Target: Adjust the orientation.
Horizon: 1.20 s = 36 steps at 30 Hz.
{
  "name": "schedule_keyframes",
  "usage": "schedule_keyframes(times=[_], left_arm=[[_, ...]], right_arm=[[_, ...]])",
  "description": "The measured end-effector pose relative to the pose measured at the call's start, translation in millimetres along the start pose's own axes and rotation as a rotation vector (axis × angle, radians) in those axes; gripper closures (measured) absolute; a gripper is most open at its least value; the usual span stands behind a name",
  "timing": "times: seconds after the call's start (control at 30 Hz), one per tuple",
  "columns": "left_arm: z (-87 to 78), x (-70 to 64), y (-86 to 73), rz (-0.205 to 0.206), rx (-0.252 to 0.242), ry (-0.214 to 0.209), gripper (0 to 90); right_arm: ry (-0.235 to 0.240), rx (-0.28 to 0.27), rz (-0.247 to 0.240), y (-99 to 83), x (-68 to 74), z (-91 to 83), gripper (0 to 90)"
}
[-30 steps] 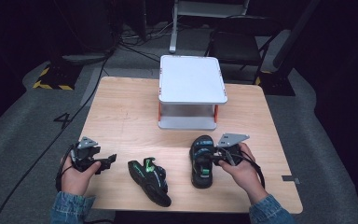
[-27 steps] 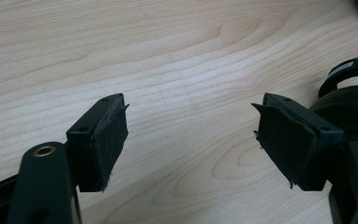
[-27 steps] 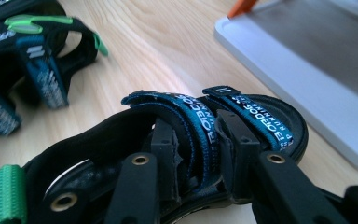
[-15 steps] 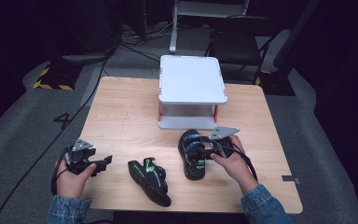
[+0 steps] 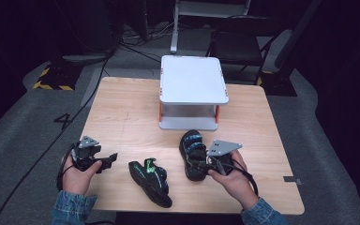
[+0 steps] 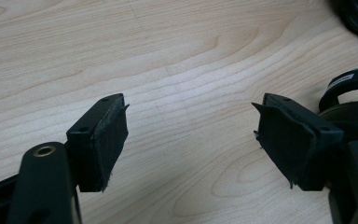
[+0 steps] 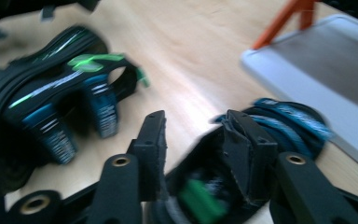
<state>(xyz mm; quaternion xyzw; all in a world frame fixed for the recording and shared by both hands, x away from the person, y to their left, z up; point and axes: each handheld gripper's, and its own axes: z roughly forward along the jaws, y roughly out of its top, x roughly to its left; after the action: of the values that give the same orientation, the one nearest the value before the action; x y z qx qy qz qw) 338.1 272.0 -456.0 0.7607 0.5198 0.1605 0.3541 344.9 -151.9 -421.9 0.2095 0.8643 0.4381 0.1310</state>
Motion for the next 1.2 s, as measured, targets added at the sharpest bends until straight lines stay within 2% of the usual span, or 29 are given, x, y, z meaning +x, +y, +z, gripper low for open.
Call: schedule_keyframes(times=[0.1,0.23,0.33,0.5,0.7,0.8,0.83,0.87,0.9,1.03,1.1,1.2], left_arm=[[-3.8,0.8,-3.9,-0.007,-0.006,0.002,24.8],[-12.2,4.1,-12.2,-0.025,-0.01,0.021,24.9],[-17.1,5.7,-16.5,-0.046,-0.013,0.028,25.0],[-19.0,6.0,-19.2,-0.047,-0.011,0.033,25.0],[-18.4,6.1,-19.3,-0.043,-0.01,0.034,24.9],[-17.3,5.8,-18.9,-0.037,-0.005,0.033,25.0],[-17.1,5.8,-18.8,-0.036,-0.006,0.033,24.9],[-16.8,5.6,-18.8,-0.039,-0.006,0.034,24.9],[-16.7,5.6,-18.8,-0.038,-0.006,0.034,24.9],[-15.4,6.1,-18.6,-0.036,-0.003,0.032,24.9],[-14.7,5.7,-18.5,-0.039,-0.002,0.029,24.9],[-14.6,5.4,-18.2,-0.039,-0.002,0.026,24.9]], right_arm=[[0.036,0.013,-0.015,4.0,10.8,9.4,56.4],[0.049,0.026,-0.024,7.3,17.4,24.2,50.5],[0.071,0.047,-0.009,6.9,22.2,34.2,48.3],[0.104,0.091,-0.048,6.6,33.2,53.0,46.8],[0.146,0.149,-0.064,1.4,42.2,77.3,44.2],[0.159,0.16,-0.06,2.0,42.9,85.1,45.8],[0.171,0.159,-0.056,2.5,42.0,86.3,50.4],[0.184,0.156,-0.054,2.6,41.3,87.0,58.5],[0.206,0.147,-0.054,2.4,40.1,88.4,61.4],[0.234,0.12,-0.045,3.4,39.0,93.6,63.4],[0.231,0.117,-0.043,4.5,39.7,97.5,62.8],[0.222,0.114,-0.053,7.3,41.1,99.7,66.4]])
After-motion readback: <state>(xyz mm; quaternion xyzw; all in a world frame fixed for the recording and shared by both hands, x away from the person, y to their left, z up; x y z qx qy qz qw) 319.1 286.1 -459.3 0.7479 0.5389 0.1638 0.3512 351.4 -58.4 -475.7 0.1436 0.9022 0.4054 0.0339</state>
